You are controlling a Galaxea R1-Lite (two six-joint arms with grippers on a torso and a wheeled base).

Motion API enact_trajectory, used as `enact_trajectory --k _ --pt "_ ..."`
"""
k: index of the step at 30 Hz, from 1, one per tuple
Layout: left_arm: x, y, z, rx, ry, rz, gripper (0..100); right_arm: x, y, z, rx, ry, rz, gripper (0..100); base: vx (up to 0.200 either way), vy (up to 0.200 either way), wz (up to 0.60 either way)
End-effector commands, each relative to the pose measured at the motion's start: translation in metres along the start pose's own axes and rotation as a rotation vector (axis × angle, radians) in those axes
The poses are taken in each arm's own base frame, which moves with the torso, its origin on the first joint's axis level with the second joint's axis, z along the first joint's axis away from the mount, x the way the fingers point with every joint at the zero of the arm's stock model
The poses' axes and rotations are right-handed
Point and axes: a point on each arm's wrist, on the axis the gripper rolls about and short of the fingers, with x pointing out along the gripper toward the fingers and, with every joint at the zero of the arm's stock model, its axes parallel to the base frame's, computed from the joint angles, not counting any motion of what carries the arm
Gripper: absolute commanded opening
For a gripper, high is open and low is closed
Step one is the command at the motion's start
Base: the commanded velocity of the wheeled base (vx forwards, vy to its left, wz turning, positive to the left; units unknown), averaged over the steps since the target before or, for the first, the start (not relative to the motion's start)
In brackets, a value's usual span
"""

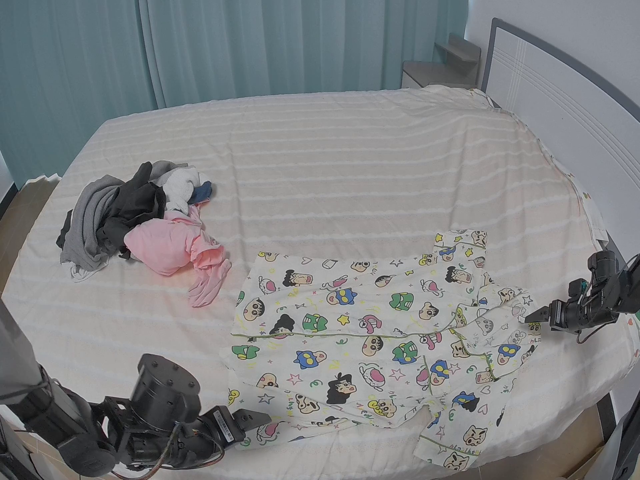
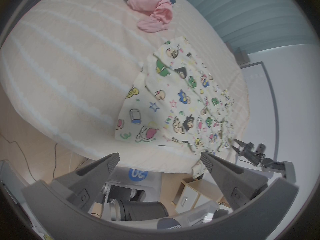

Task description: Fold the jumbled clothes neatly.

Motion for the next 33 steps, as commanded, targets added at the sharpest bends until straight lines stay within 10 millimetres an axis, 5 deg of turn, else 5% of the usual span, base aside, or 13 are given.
enact_trajectory --k 1,15,33 --pt "0.024 0.008 -0.013 0.014 0.030 0.122 100 -0.021 0.014 -0.009 -0.026 -0.035 0.024 100 0.000 0.000 0.00" --pt "0.076 0.015 -0.024 0.083 -0.128 0.211 100 -0.033 0.032 -0.030 -0.041 -0.117 0.057 100 0.000 0.000 0.00" --pt "0.096 0.013 -0.023 0.155 -0.180 0.249 100 -0.048 0.041 -0.036 -0.056 -0.132 0.065 100 0.000 0.000 0.00"
